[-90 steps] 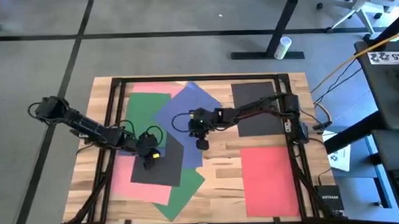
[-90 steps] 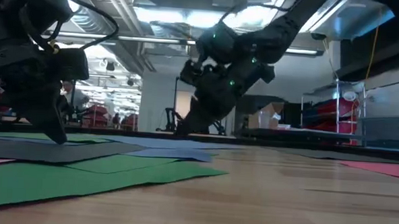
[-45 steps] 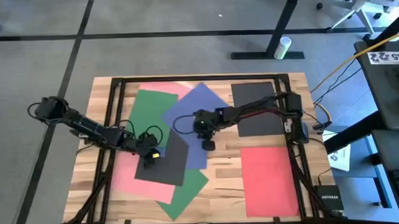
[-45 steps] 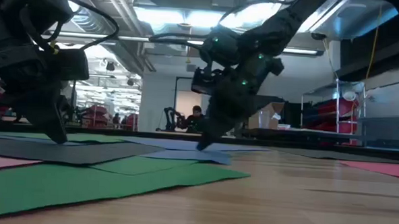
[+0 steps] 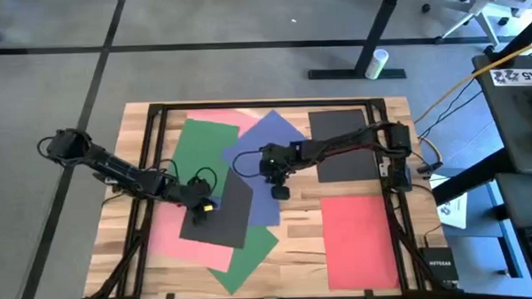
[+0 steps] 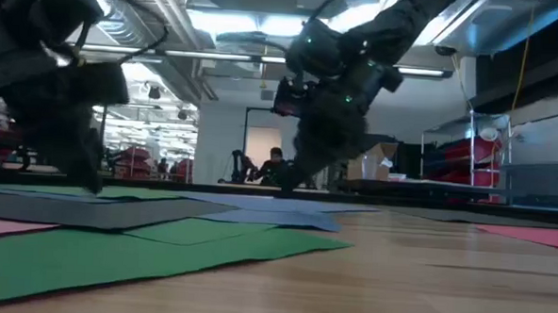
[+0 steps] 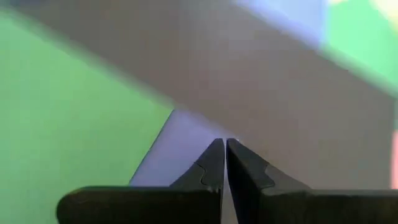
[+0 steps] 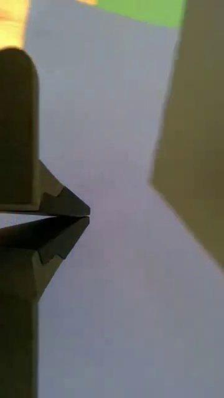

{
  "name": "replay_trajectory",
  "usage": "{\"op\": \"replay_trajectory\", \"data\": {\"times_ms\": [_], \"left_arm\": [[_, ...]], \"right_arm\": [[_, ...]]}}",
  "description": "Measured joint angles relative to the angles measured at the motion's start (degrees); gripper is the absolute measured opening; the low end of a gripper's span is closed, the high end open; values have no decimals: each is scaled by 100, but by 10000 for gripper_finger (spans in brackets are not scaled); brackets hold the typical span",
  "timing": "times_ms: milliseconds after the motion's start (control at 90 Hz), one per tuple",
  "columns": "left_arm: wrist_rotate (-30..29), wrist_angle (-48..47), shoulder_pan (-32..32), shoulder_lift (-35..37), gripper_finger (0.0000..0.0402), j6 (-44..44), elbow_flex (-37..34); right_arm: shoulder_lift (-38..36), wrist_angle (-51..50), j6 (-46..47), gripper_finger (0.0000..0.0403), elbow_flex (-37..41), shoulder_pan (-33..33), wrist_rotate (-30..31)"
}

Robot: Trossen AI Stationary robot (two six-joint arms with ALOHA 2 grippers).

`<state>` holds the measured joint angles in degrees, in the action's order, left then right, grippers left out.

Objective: Organize paper
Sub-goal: Move the blue paper to the top center of the table

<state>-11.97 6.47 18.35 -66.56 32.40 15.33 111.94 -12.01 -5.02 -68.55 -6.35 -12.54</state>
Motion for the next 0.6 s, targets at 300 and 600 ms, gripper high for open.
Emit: {"op": "replay_trajectory", "data": {"times_ms": [300,600], "left_arm": [[-570,366,-765,4,0,-935,4],[-178,37,-1142,-46,0,-1034,4]], "right_arm": [[51,767,27,0,-13,-4,10],[301,819,29,0,-12,-4,135]]}}
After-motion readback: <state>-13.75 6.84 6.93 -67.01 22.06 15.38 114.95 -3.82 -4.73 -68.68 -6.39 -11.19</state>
